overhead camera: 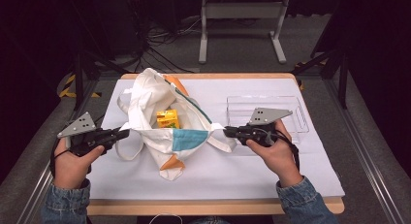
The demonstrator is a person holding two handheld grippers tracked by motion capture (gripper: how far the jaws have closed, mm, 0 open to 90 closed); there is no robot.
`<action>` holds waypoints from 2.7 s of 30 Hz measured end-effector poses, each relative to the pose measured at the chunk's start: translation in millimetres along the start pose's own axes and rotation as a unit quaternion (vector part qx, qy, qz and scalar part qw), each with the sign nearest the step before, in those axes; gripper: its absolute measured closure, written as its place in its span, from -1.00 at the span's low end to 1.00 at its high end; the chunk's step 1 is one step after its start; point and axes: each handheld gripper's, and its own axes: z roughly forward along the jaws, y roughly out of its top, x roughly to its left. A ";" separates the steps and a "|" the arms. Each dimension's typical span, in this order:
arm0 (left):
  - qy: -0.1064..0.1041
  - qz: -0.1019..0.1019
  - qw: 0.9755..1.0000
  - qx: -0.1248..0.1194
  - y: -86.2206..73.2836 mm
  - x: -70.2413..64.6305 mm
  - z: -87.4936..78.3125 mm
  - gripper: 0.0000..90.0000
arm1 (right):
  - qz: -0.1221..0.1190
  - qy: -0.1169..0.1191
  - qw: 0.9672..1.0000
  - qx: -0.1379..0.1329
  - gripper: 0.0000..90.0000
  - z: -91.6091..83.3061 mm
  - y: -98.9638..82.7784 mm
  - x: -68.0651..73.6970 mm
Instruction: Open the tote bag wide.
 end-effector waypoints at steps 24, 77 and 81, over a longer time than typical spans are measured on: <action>-0.036 -0.033 0.996 0.077 -28.8 19.0 23.0 0.93 | 0.033 0.002 0.997 0.075 0.95 25.7 -37.4 -9.8; 0.019 -0.063 0.992 0.104 -25.7 27.0 -5.2 -0.51 | 0.045 0.004 0.997 0.056 0.22 31.8 -27.8 -3.1; 0.031 -0.059 0.993 0.095 -19.3 24.5 -13.3 -0.54 | 0.039 0.003 0.998 0.039 0.17 30.1 -18.2 -2.9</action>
